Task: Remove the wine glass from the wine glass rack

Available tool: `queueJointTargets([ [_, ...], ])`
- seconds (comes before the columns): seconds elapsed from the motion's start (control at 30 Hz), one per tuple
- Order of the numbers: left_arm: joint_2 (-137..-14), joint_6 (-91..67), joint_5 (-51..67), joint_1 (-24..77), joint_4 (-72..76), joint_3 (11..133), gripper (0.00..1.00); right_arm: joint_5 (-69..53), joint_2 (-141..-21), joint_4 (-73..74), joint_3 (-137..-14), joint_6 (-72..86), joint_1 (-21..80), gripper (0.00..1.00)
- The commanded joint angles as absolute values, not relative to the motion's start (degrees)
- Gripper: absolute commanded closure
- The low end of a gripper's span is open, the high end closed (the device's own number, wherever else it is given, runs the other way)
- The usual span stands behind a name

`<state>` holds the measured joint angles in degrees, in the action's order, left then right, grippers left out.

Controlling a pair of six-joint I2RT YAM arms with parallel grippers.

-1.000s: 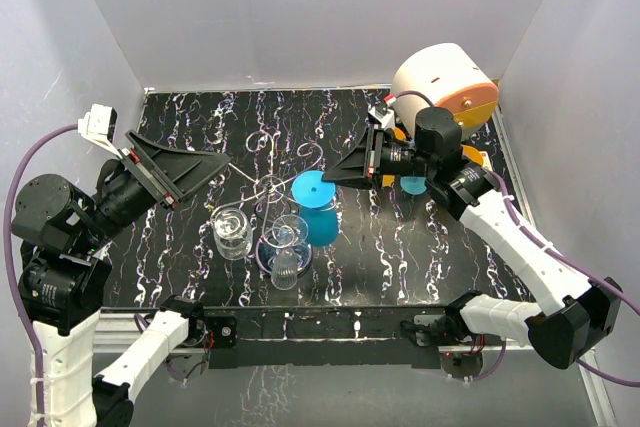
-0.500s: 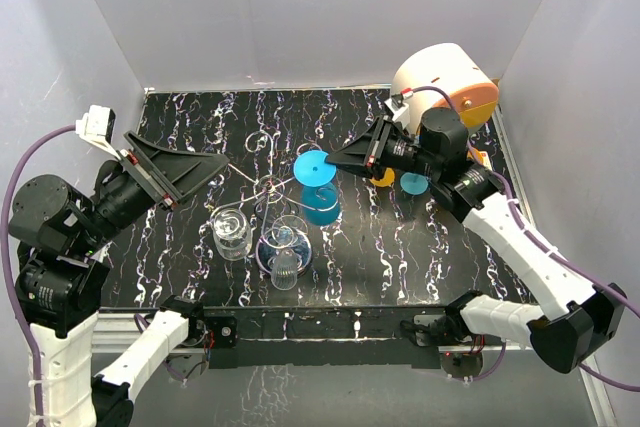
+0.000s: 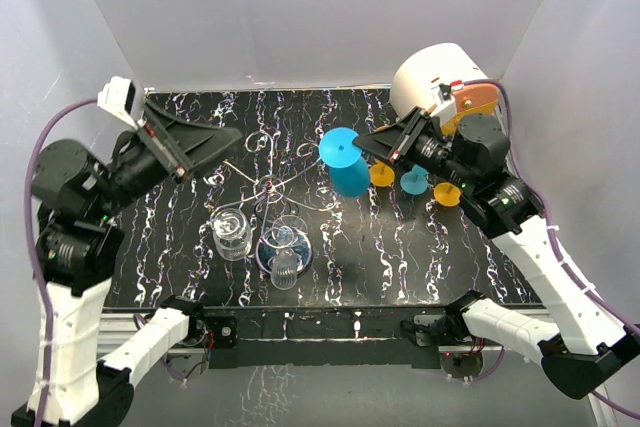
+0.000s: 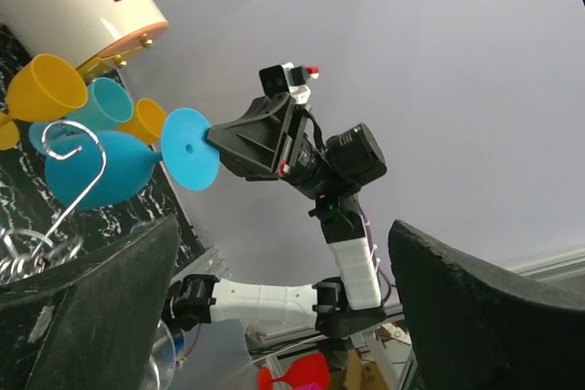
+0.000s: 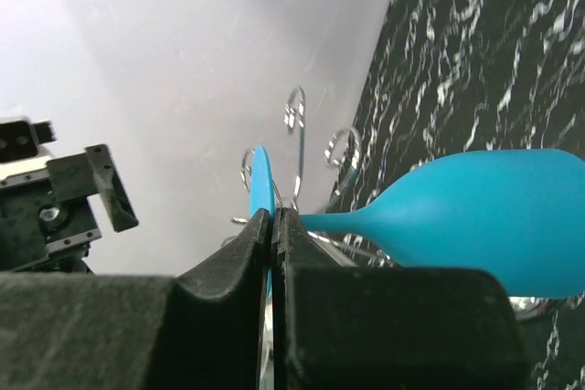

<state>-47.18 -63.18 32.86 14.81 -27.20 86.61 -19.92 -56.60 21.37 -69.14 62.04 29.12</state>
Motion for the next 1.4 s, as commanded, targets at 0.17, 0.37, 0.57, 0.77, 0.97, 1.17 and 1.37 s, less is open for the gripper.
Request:
queueJointTargets([
  [0.17, -59.72, -72.11, 42.71, 14.76, -8.46, 89.12, 0.10, -12.71, -56.92, 10.25, -80.28, 57.26, 28.83, 1.00],
  [0.37, -63.42, -74.14, 42.69, 15.05, -3.74, 90.42, 0.11, -15.27, -59.75, 4.82, -84.20, 58.42, 28.84, 1.00],
  [0.57, -66.08, -73.15, 41.06, 18.59, -2.54, 91.81, 0.12, -16.52, -61.51, 2.31, -85.52, 59.60, 28.84, 1.00],
  [0.77, -68.32, -71.01, 37.44, 24.58, -2.00, 91.64, 0.12, -17.91, -62.76, 0.65, -85.28, 61.16, 28.83, 1.00],
  [0.97, -71.00, -68.47, 33.85, 30.82, -1.65, 92.84, 0.17, -18.54, -62.60, 0.81, -84.82, 61.50, 28.83, 1.00],
  [1.17, -72.42, -68.29, 31.51, 35.20, 0.52, 91.87, 0.33, -18.07, -61.58, 1.81, -83.63, 61.27, 28.83, 1.00],
  [1.37, -71.58, -68.25, 29.49, 36.47, 1.51, 90.39, 0.55, -17.70, -60.58, 2.82, -82.94, 60.85, 28.88, 1.00],
])
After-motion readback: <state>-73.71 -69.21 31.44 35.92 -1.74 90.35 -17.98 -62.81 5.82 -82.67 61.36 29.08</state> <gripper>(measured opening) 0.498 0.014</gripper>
